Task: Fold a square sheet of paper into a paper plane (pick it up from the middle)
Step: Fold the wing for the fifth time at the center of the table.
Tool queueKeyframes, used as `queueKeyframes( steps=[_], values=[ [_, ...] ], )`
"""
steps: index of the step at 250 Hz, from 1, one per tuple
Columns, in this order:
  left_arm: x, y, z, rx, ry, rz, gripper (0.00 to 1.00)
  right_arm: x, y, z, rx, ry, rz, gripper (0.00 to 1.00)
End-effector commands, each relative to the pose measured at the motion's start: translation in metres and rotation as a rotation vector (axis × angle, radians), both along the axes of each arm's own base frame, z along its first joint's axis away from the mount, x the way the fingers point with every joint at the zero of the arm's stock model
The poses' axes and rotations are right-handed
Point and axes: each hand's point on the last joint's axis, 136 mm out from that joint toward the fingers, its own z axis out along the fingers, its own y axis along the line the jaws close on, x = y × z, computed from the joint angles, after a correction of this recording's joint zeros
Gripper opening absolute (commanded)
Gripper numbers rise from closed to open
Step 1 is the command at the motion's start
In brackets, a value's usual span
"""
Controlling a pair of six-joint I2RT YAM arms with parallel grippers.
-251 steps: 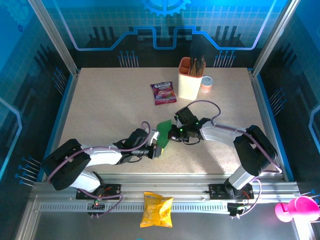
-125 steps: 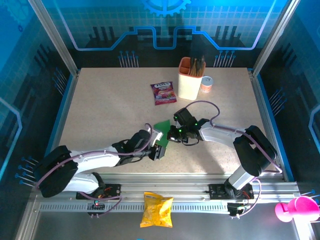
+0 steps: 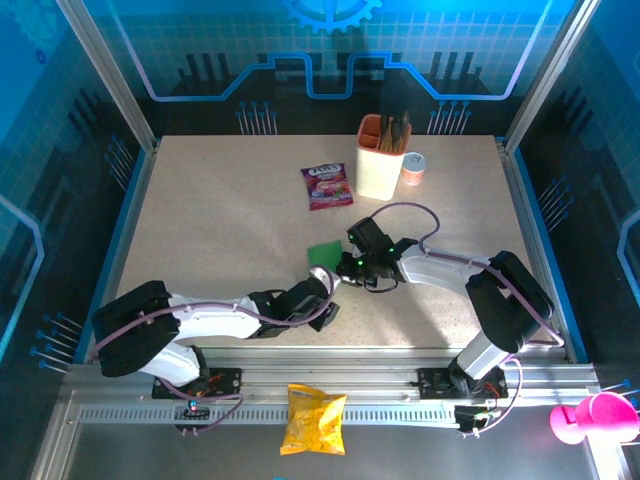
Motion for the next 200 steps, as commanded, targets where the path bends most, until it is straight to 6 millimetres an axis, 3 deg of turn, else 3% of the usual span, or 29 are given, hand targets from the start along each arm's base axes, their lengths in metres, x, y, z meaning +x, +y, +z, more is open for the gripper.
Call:
queueKeyframes(
  steps=[1, 58, 151, 200],
  values=[
    [0.008, 0.008, -0.007, 0.079, -0.03, 0.028, 0.42, -0.007, 0.006, 0.003, 0.019, 0.013, 0.014, 0.0],
    [0.009, 0.01, -0.015, 0.104, -0.026, 0.037, 0.33, -0.006, 0.007, 0.003, 0.027, 0.013, 0.008, 0.0],
    [-0.007, 0.016, 0.012, 0.019, -0.091, 0.038, 0.46, -0.01, 0.003, -0.005, 0.018, 0.035, -0.009, 0.0],
    [-0.015, 0.011, 0.009, 0.017, -0.093, 0.026, 0.48, -0.01, 0.003, -0.007, 0.02, 0.04, -0.015, 0.0]
  ],
)
